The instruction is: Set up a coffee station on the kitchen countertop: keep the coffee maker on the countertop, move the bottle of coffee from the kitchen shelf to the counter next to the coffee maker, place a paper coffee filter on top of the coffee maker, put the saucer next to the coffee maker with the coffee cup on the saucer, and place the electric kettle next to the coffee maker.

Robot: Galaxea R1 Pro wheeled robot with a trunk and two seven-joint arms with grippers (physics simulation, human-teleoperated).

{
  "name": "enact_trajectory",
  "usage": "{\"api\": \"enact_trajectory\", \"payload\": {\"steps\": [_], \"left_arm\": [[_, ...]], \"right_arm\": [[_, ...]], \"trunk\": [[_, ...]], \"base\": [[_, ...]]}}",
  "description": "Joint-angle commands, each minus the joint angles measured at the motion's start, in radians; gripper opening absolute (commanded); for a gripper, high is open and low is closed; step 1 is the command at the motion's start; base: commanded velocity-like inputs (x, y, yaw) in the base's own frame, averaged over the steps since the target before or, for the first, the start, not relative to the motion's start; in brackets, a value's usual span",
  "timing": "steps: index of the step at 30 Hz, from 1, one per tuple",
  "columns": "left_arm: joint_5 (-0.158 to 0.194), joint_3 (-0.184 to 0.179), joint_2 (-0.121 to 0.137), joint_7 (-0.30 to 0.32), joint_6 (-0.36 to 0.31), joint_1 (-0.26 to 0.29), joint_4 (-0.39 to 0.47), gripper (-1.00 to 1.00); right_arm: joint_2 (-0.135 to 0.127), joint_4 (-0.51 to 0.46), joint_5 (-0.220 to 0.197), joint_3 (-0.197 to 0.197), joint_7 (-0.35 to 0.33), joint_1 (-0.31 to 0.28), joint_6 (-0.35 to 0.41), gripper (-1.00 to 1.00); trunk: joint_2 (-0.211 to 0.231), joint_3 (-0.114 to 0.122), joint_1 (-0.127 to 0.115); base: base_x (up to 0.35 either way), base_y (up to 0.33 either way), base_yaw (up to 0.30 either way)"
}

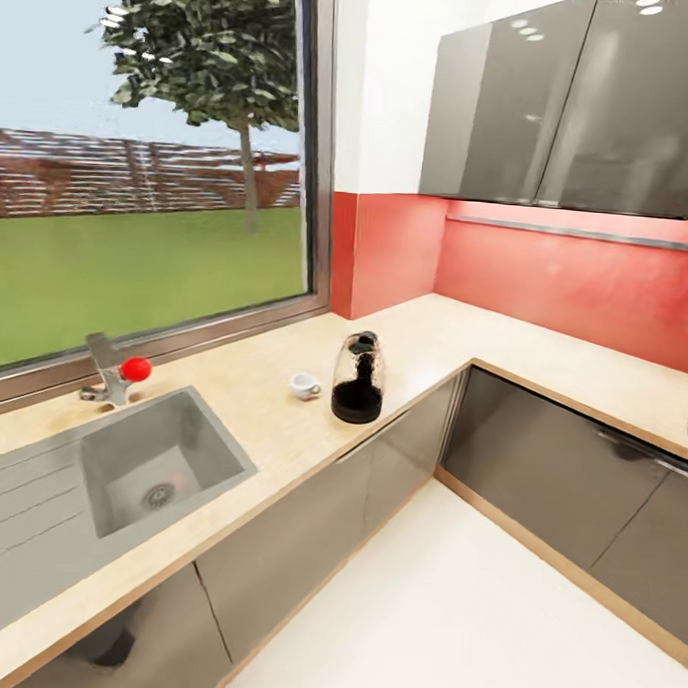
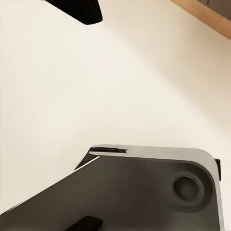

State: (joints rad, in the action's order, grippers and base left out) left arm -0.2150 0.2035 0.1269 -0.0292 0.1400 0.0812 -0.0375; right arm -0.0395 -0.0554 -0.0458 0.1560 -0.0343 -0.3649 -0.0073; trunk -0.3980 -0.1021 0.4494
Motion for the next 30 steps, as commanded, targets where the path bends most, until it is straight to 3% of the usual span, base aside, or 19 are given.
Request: {"api": "enact_trajectory", "payload": {"steps": [1, 30], "left_arm": [[-0.010, 0.008, 0.000, -0.003, 0.007, 0.002, -0.004, 1.00], [-0.007, 0.011, 0.002, -0.003, 0.009, 0.002, -0.002, 1.00]], "right_arm": [[0.000, 0.000, -0.005, 0.007, -0.003, -0.001, -0.001, 1.00], [0.000, 0.000, -0.005, 0.007, -0.003, -0.001, -0.001, 1.00]], "trunk": [[-0.002, -0.002, 0.001], [-0.002, -0.002, 0.001]], "base": [[0.024, -0.272, -0.266], [0.001, -0.274, -0.266]]}}
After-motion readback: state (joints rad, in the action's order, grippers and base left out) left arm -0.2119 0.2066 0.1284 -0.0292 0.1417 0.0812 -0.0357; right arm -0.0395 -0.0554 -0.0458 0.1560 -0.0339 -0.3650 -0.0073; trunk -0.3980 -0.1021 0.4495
